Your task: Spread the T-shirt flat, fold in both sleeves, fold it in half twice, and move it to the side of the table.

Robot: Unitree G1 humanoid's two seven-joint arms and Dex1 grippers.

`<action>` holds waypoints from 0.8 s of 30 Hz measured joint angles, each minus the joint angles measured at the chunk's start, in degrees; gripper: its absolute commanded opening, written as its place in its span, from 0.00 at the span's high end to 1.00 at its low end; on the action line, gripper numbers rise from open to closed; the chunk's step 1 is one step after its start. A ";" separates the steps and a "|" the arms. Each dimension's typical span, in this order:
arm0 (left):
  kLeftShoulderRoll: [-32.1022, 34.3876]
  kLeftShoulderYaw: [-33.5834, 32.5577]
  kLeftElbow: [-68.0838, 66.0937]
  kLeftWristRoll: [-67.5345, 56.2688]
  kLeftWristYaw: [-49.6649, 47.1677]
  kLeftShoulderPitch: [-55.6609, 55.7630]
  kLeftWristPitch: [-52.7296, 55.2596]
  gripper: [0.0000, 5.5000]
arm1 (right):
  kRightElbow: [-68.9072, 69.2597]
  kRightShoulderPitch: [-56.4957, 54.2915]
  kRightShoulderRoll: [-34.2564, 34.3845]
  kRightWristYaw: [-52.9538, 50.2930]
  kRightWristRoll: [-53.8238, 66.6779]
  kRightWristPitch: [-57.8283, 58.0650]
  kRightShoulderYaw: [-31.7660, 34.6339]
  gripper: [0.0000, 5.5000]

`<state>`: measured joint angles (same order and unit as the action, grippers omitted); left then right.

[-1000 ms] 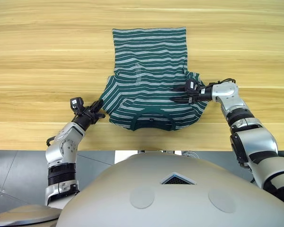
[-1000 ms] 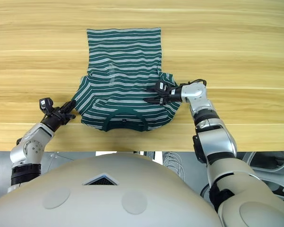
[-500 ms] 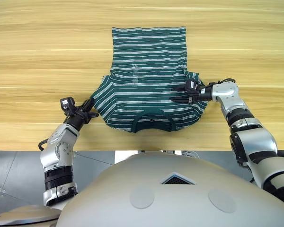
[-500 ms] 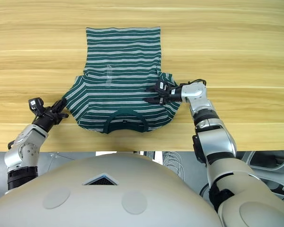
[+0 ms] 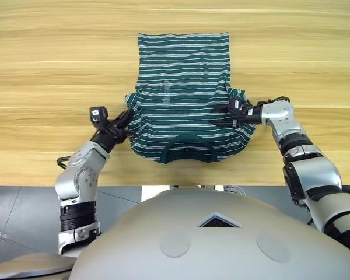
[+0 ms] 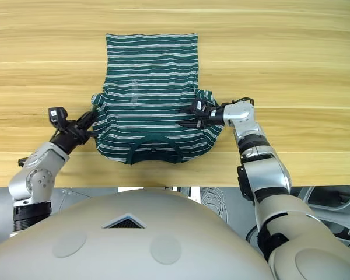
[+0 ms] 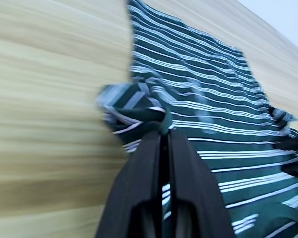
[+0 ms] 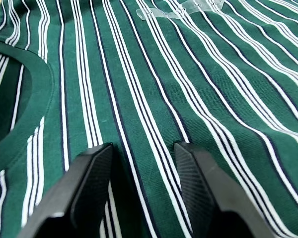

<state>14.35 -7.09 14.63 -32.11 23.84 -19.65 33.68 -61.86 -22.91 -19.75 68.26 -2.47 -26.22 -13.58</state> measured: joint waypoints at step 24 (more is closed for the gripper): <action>3.63 17.14 1.76 10.63 -0.10 4.39 6.85 0.78 | -0.43 -0.04 1.26 -1.51 -0.26 -1.31 -0.54 0.59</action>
<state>17.98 10.05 16.39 -21.48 23.75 -15.26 40.53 -62.30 -22.95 -18.49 66.75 -2.73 -27.53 -14.12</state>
